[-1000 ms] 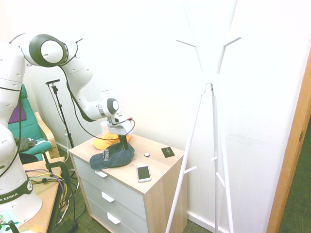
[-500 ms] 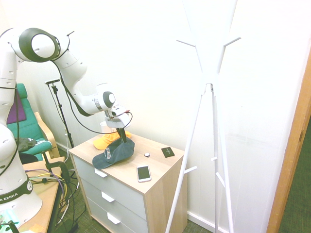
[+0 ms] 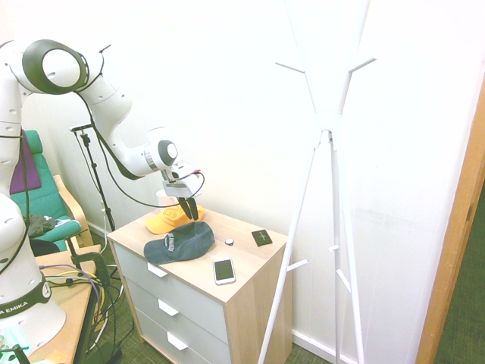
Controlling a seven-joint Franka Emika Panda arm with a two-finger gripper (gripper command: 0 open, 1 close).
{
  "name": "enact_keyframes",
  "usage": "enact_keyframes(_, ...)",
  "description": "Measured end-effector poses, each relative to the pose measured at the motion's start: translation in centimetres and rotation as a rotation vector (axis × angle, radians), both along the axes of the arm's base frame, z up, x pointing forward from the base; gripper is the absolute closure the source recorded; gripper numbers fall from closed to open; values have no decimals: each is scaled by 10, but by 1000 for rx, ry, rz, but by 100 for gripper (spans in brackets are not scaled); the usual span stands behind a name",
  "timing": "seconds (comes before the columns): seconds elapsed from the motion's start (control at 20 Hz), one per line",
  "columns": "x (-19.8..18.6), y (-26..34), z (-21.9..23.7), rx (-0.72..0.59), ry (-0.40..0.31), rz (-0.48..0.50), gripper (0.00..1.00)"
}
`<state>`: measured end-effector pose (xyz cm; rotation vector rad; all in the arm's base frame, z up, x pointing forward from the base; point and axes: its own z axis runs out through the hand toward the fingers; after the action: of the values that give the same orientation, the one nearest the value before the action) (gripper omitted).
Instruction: Hang the cap
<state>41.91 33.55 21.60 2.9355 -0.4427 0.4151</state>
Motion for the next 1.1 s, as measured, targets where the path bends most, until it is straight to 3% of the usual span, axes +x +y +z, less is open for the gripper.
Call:
enact_keyframes(0.75,16,-22,-11,-5,18,-54,0)
enact_keyframes(1.1,51,-18,-46,6,83,-50,0)
